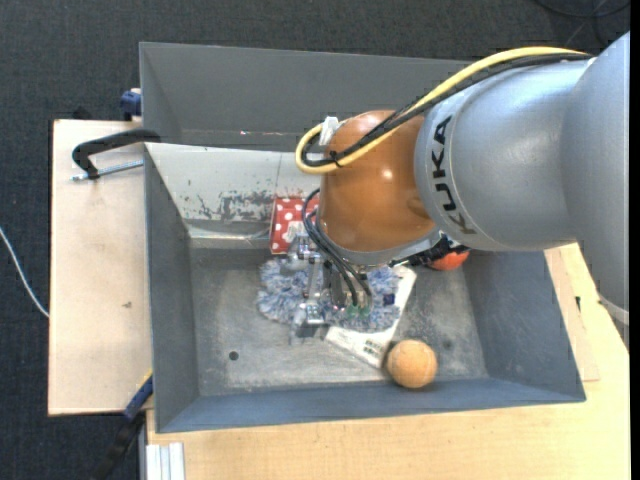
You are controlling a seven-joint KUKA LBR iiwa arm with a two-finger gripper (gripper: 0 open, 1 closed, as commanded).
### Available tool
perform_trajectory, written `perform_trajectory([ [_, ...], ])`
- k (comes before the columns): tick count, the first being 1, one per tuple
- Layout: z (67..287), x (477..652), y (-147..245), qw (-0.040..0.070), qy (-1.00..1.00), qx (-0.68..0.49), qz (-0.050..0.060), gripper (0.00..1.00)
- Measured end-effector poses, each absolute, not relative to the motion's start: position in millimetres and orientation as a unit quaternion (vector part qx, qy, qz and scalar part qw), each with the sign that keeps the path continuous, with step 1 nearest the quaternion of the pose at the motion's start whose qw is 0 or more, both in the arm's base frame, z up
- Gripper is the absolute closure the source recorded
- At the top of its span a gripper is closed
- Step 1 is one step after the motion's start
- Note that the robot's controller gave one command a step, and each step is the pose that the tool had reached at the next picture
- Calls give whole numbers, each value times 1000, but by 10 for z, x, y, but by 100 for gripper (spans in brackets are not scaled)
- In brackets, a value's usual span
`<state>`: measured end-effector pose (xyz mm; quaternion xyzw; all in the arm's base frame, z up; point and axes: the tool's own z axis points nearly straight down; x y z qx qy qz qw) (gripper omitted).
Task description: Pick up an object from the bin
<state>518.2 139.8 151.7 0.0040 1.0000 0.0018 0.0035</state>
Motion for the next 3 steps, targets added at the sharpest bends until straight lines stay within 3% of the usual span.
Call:
perform_trajectory([
  [1,970,5054,1231,1,996,88,1,0],
  [2,968,5391,1139,-1,993,120,1,0],
  [3,793,5574,1159,15,970,241,6,100],
])
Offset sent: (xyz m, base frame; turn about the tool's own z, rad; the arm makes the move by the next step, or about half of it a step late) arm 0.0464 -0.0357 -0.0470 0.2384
